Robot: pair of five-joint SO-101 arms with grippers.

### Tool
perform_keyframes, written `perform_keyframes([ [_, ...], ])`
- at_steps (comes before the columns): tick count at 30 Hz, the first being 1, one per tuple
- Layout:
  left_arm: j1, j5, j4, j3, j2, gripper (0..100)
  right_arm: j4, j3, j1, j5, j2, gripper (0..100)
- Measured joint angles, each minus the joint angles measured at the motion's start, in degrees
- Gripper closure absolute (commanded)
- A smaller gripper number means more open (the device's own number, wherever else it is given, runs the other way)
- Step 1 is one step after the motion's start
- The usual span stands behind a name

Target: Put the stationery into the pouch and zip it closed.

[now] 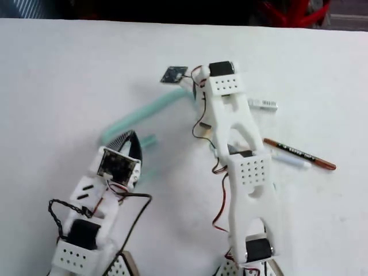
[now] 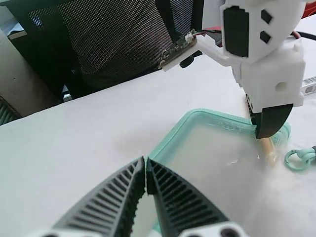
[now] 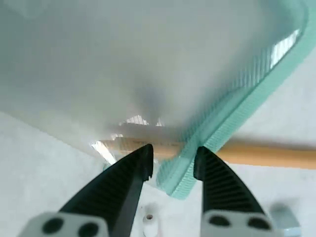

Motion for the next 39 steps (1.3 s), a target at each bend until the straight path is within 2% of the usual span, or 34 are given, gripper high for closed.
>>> perform_keyframes([
  [6, 0.00, 0.00, 0.00, 0.00, 0.00, 98, 0.09, -0.70, 0.09, 0.97, 0.00, 76.4],
  [9, 0.00, 0.00, 0.00, 0.00, 0.00, 98, 0.35, -2.55, 1.58, -1.23, 0.26, 70.0],
  [13, 0.00, 0.00, 0.00, 0.00, 0.00, 98, 0.62, -2.90, 3.96, -2.46, 0.18, 71.0],
  [16, 0.00, 0.00, 0.00, 0.00, 0.00, 98, 0.26, 0.70, 4.75, -6.07, -2.81, 71.1],
  [20, 0.00, 0.00, 0.00, 0.00, 0.00, 98, 0.18, 10.64, 5.36, -8.09, -9.76, 71.1],
  [26, 0.00, 0.00, 0.00, 0.00, 0.00, 98, 0.18, 26.11, 4.75, -6.86, -17.32, 71.1],
  [39, 0.00, 0.00, 0.00, 0.00, 0.00, 98, -4.57, 20.92, 5.89, -4.75, -17.41, 71.1],
])
